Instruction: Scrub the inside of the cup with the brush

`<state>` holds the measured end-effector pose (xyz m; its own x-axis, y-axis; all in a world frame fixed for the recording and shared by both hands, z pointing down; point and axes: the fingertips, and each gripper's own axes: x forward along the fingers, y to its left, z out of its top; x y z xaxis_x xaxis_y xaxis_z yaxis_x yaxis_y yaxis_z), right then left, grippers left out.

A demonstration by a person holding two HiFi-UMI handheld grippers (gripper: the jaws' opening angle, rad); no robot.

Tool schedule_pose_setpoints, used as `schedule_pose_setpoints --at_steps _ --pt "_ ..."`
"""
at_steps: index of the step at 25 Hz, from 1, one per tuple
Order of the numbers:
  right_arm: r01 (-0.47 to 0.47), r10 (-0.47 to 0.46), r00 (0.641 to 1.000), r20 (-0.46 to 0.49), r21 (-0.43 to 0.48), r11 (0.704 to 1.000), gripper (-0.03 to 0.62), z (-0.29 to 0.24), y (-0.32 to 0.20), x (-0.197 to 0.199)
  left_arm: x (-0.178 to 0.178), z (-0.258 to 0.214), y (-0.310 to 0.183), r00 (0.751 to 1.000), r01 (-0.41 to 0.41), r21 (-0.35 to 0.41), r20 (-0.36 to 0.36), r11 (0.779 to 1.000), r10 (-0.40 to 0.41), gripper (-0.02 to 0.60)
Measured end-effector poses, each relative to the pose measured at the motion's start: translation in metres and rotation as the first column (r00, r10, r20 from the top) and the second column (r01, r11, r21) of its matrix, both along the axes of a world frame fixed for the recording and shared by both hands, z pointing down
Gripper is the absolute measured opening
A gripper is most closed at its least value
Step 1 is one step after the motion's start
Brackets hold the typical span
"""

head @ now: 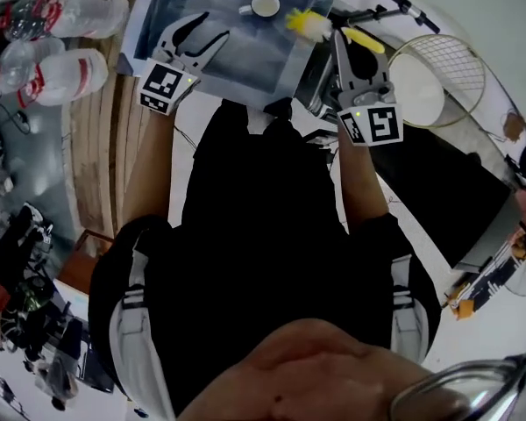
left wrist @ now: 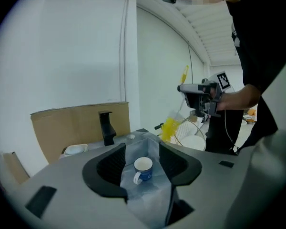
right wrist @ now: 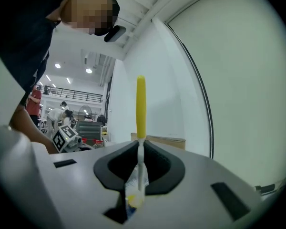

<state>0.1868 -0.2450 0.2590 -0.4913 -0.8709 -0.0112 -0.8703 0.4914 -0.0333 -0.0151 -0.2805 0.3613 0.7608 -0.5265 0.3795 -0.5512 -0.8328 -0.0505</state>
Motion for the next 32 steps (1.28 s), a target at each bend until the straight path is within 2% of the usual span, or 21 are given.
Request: schedule_pose_setpoints --at_steps 4,8,11,14,17,20,27,32 --pt "-0.03 0.029 0.999 -0.039 -0.009 1.0 0.041 0.01 -0.023 -0.026 -0.003 0.038 -0.036 0.989 -0.123 -0.043 0.072 0.992 0.125 0.219" --pt "-0.071 0.068 0.995 -0.069 -0.045 0.996 0.041 0.026 -0.039 -0.036 0.009 0.077 -0.057 0.958 -0.245 -0.092 0.127 0.965 0.256 0.219" --pt "-0.048 0.043 0.994 -0.104 -0.048 0.998 0.041 0.029 -0.044 -0.05 0.018 0.104 -0.067 0.934 -0.313 -0.128 0.138 0.941 0.329 0.219" --pt "-0.022 0.015 0.99 -0.139 -0.046 0.999 0.041 0.033 -0.05 -0.064 0.024 0.137 -0.071 0.917 -0.356 -0.195 0.114 0.914 0.381 0.219" --pt "-0.021 0.011 0.985 -0.173 -0.058 0.998 0.041 0.045 -0.058 -0.067 0.029 0.164 -0.074 0.902 -0.383 -0.232 0.117 0.894 0.416 0.219" --pt "0.0 -0.01 0.987 -0.163 -0.063 0.998 0.041 0.057 -0.069 -0.07 0.034 0.184 -0.078 0.887 -0.4 -0.235 0.143 0.886 0.439 0.219" --pt "0.065 -0.072 0.994 -0.083 -0.087 0.994 0.041 0.082 -0.088 -0.072 0.048 0.223 -0.079 0.874 -0.398 -0.245 0.189 0.884 0.447 0.219" --pt "0.125 -0.132 0.988 -0.084 -0.092 0.988 0.041 0.099 -0.097 -0.069 0.058 0.24 -0.08 0.875 -0.399 -0.234 0.192 0.886 0.445 0.203"
